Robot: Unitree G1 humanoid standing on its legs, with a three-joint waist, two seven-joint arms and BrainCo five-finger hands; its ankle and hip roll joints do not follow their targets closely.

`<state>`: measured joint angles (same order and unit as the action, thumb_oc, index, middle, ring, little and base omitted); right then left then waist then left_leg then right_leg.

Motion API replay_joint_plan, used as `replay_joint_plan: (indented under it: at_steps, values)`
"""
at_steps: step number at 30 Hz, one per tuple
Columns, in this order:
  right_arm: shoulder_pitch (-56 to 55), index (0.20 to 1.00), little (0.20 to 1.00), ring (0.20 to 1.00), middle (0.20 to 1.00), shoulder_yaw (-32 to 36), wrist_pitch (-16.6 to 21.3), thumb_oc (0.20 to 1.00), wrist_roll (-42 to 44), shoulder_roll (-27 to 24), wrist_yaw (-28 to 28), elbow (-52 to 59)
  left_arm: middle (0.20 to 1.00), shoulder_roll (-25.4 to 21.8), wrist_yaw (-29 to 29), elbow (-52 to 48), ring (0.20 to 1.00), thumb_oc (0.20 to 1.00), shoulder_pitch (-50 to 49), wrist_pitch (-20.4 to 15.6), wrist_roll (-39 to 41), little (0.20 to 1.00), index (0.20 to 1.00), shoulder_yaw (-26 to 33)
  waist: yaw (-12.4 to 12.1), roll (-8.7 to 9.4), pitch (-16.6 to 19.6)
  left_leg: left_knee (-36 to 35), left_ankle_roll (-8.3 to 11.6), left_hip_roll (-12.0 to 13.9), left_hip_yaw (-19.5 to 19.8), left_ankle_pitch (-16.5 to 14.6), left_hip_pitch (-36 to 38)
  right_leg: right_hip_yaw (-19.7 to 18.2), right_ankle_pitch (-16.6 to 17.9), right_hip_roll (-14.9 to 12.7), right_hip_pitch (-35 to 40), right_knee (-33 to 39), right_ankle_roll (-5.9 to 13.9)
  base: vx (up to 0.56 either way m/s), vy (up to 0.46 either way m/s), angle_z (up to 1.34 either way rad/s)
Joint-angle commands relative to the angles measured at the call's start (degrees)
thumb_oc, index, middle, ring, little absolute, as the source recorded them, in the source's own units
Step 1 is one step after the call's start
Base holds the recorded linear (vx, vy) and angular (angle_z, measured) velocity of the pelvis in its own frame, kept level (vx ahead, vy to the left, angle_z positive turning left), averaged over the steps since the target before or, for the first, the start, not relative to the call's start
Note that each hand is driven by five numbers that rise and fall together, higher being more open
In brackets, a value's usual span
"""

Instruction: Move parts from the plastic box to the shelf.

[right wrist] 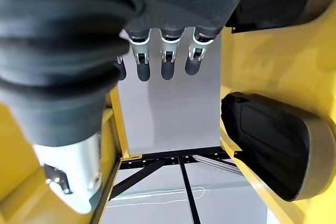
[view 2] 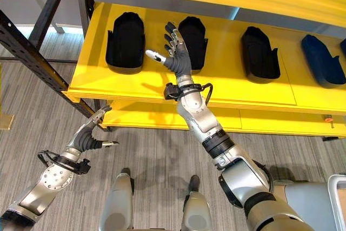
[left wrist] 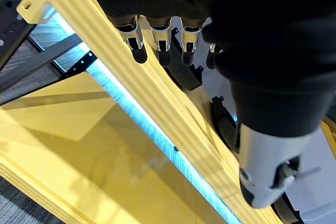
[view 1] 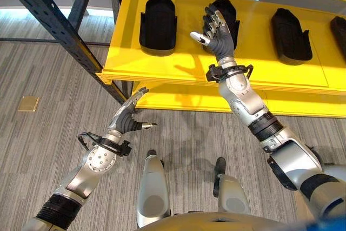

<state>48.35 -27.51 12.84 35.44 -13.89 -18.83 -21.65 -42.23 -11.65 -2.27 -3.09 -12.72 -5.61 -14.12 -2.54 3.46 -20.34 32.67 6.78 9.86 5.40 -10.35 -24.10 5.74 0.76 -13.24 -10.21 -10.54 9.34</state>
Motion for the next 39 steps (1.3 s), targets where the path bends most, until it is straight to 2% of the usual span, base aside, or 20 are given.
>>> replay_joint_plan:
  at_steps: [1, 9, 19, 39]
  values:
    - [4.6, 1.0, 1.0, 1.0, 1.0, 3.4, 2.8, 1.0, 2.0, 0.6, -0.8, 0.7, 1.0, -2.8, -2.0, -5.1, 1.0, 1.0, -0.3, -2.0, 1.6, 1.0, 1.0, -2.3, -0.7, 0.3, 0.4, -9.0, -2.72, -0.9, -2.3, 7.5, 1.5, -1.2, -3.8, -2.0, -1.4, -9.0, -0.62, 0.0, 0.0, 0.0]
    - [7.5, 1.0, 1.0, 1.0, 1.0, 3.4, 3.1, 1.0, 3.8, 3.9, -1.9, -3.3, 1.0, -3.4, -2.9, -5.1, 1.0, 1.0, 0.1, -1.8, 2.1, 1.0, 1.0, -2.7, -1.5, 0.03, -0.6, -8.1, -2.93, -1.4, -2.0, 7.4, 0.1, -1.1, -3.9, -2.2, -2.2, -9.6, -0.76, 0.0, 0.0, 0.0]
    - [10.3, 1.0, 1.0, 1.0, 1.0, 4.6, 3.3, 1.0, 4.7, 5.5, -3.5, -8.5, 1.0, -4.0, -4.1, -5.3, 1.0, 1.0, 0.3, -1.7, 2.3, 1.0, 1.0, -2.6, -2.3, -0.33, -1.5, -7.3, -3.2, -1.8, -1.8, 7.0, -1.0, -1.0, -4.0, -2.5, -3.1, -10.3, -0.78, 0.0, 0.004, 0.02]
    - [17.1, 1.0, 1.0, 1.0, 1.0, 6.2, 3.2, 1.0, 3.1, 5.1, -6.3, -18.3, 1.0, -5.7, -5.6, -5.8, 1.0, 1.0, 0.0, -2.8, 4.1, 1.0, 1.0, -2.8, -3.2, -1.66, -3.7, -5.2, -3.75, -2.8, -1.3, 6.6, -4.2, -1.3, -4.1, -2.9, -5.8, -11.8, -0.9, 0.0, 0.006, 0.01]
